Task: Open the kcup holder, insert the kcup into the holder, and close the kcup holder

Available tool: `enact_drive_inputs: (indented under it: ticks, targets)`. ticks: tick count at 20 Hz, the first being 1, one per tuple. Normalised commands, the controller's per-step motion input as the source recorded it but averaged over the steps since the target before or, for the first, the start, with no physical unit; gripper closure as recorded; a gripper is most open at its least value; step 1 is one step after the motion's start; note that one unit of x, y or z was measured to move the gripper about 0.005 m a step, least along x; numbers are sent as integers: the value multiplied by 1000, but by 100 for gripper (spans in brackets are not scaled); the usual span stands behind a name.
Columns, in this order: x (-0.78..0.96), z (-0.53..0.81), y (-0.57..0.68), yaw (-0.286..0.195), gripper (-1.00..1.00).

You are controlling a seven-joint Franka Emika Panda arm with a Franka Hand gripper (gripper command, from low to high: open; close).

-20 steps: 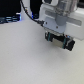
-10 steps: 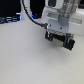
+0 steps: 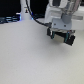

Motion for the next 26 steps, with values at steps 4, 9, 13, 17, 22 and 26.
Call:
enact_drive_inputs:
  ticks: [4,9,13,17,22,26]
  targets:
    - [-544,0,372,164,-100]
    - [-534,-3,415,154,-100]
    - [-522,-9,453,137,-100]
    - [-606,2,443,124,-100]
    - [-697,9,383,104,-100]
    - [-784,-6,334,91,-100]
